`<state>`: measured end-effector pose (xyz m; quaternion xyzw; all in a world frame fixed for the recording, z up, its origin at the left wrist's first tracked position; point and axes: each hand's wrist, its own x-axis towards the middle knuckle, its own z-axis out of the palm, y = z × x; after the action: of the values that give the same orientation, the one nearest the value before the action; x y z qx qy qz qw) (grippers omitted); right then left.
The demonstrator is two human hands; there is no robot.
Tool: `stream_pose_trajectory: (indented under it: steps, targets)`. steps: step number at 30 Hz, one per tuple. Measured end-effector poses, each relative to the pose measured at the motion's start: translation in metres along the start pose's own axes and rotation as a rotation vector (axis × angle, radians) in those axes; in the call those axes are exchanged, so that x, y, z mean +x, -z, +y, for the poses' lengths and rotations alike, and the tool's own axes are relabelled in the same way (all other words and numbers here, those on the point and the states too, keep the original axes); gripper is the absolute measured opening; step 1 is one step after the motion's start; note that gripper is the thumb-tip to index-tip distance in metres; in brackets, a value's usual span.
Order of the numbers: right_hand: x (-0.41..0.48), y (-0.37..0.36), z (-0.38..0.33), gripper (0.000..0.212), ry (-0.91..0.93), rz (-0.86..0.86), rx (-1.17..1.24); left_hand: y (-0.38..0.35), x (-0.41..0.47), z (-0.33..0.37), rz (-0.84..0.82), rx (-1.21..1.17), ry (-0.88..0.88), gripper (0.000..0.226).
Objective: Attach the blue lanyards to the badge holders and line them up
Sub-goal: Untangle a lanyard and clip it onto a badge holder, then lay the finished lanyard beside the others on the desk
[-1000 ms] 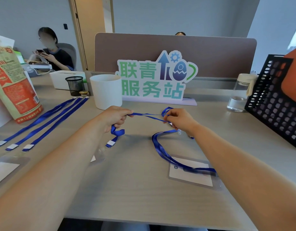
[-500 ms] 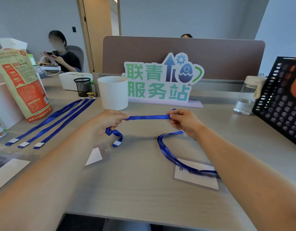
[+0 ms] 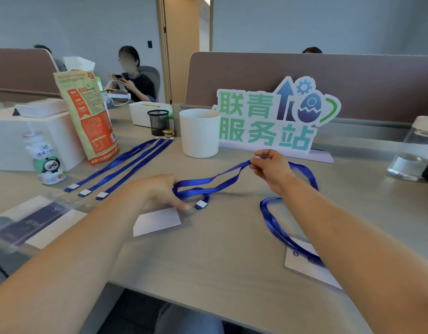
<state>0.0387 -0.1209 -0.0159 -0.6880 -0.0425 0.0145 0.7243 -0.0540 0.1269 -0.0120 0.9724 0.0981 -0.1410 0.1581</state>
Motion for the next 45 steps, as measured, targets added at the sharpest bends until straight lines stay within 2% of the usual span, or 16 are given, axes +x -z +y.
stream_pose_trajectory:
  steps: [2, 7, 10, 15, 25, 30, 33, 36, 38, 41, 43, 45]
  targets:
    - [-0.001, -0.015, 0.000, 0.016, 0.018, -0.036, 0.002, -0.004, -0.009, -0.009, -0.009, 0.024, 0.049, 0.078]
    - [-0.003, -0.046, -0.009, 0.015, 0.046, -0.038, -0.026, -0.011, -0.034, -0.027, 0.016, 0.052, 0.154, 0.078]
    - [-0.006, -0.067, -0.015, 0.016, 0.053, -0.015, -0.004, -0.014, -0.049, -0.035, 0.031, 0.105, 0.178, 0.067]
    - [-0.017, -0.099, -0.017, 0.017, 0.093, -0.084, -0.004, -0.016, -0.073, -0.051, 0.045, 0.187, 0.163, 0.042]
    - [-0.031, -0.145, -0.023, 0.016, 0.073, -0.227, 0.151, -0.022, -0.099, -0.086, 0.135, 0.118, 0.189, 0.036]
    - [-0.036, -0.163, -0.027, 0.007, 0.120, -0.326, 0.184, -0.023, -0.108, -0.090, 0.201, 0.151, 0.272, 0.036]
    - [-0.040, -0.173, -0.030, 0.001, 0.159, -0.363, 0.163, -0.020, -0.109, -0.093, 0.343, 0.139, 0.303, 0.043]
    - [-0.039, -0.179, -0.041, 0.011, 0.199, -0.370, 0.156, -0.011, -0.101, -0.097, 0.584, -0.011, 0.284, 0.058]
    - [-0.033, -0.183, -0.052, 0.014, 0.210, -0.363, 0.168, -0.004, -0.089, -0.097, 0.673, -0.085, 0.231, 0.075]
    - [-0.016, -0.187, -0.068, 0.018, 0.221, -0.340, 0.132, 0.012, -0.065, -0.097, 0.690, -0.223, 0.105, 0.091]
    - [0.000, -0.191, -0.075, 0.024, 0.227, -0.324, 0.090, 0.029, -0.050, -0.092, 0.662, -0.455, -0.013, 0.086]
    - [0.019, -0.196, -0.078, 0.028, 0.211, -0.312, 0.079, 0.048, -0.034, -0.084, 0.623, -0.603, -0.097, 0.073]
